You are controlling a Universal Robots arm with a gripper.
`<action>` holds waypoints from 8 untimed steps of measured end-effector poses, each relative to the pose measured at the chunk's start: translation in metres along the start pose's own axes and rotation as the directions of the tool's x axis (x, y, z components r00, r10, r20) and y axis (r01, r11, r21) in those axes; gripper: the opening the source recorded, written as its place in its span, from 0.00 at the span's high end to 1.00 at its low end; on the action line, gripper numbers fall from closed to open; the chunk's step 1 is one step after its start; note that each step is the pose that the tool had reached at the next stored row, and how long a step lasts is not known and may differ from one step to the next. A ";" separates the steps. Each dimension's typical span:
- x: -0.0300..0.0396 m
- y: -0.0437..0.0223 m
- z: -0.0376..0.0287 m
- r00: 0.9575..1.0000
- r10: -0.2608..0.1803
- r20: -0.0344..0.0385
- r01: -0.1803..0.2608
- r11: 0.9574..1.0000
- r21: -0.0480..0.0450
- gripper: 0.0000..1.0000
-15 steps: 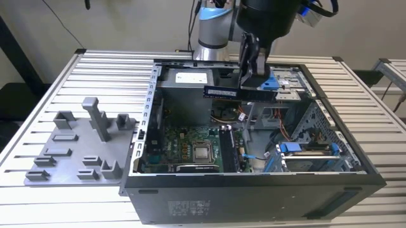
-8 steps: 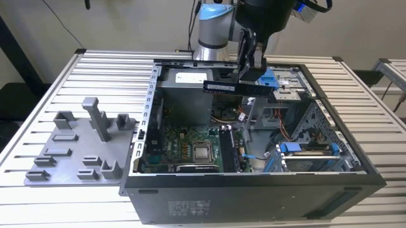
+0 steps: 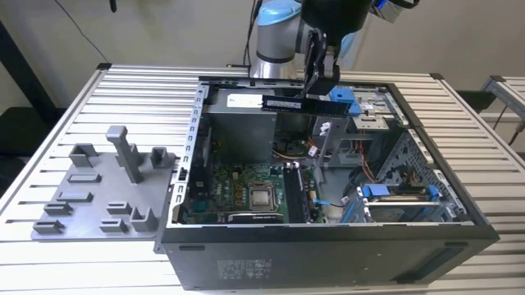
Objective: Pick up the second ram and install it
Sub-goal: 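Pick up the second ram and move it above second insertion slot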
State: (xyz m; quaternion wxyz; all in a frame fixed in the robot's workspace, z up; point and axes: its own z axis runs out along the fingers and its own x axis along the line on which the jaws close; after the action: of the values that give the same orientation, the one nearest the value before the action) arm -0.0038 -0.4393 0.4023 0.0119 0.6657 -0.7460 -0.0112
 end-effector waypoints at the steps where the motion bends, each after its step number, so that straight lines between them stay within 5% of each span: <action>1: -0.0013 -0.0004 0.0000 1.000 0.000 0.000 0.000 1.000 0.000 0.86; 8: -0.0048 -0.0079 -0.0001 1.000 0.000 -0.001 0.000 1.000 0.000 0.86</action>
State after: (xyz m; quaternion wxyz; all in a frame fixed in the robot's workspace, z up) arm 0.0046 -0.4354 0.4021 0.0121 0.6657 -0.7460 -0.0109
